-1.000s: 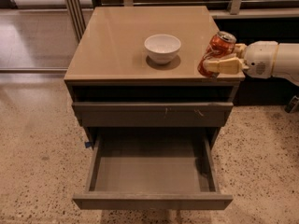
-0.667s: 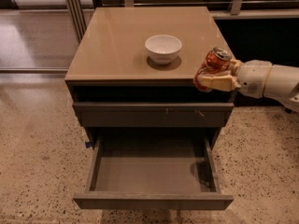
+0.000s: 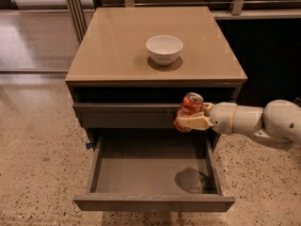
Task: Place coke can into middle drawer
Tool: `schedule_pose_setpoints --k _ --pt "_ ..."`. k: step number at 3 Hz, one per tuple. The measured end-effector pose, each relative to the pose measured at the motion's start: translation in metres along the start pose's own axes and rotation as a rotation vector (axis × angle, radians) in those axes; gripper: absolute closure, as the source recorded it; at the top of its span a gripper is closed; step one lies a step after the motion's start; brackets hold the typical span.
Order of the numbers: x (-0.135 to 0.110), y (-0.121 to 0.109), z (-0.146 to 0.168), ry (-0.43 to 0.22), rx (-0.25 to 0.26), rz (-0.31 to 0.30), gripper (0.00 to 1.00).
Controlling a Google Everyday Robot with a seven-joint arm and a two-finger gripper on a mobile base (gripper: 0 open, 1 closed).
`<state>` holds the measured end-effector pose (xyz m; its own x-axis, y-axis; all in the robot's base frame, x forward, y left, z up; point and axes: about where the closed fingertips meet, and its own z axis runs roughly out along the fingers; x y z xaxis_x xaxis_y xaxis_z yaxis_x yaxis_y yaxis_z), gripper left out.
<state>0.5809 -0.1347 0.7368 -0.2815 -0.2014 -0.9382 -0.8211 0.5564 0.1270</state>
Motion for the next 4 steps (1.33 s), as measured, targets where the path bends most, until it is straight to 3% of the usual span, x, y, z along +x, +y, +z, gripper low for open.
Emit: schedule_pose_setpoints --k 1,2,4 --pt "0.031 0.010 0.012 0.030 -0.001 0.049 1.00" --pt "0.050 0.016 0.013 0.050 0.065 0.021 1.00" --pt "0.085 0.002 0.008 0.118 0.224 -0.065 1.00"
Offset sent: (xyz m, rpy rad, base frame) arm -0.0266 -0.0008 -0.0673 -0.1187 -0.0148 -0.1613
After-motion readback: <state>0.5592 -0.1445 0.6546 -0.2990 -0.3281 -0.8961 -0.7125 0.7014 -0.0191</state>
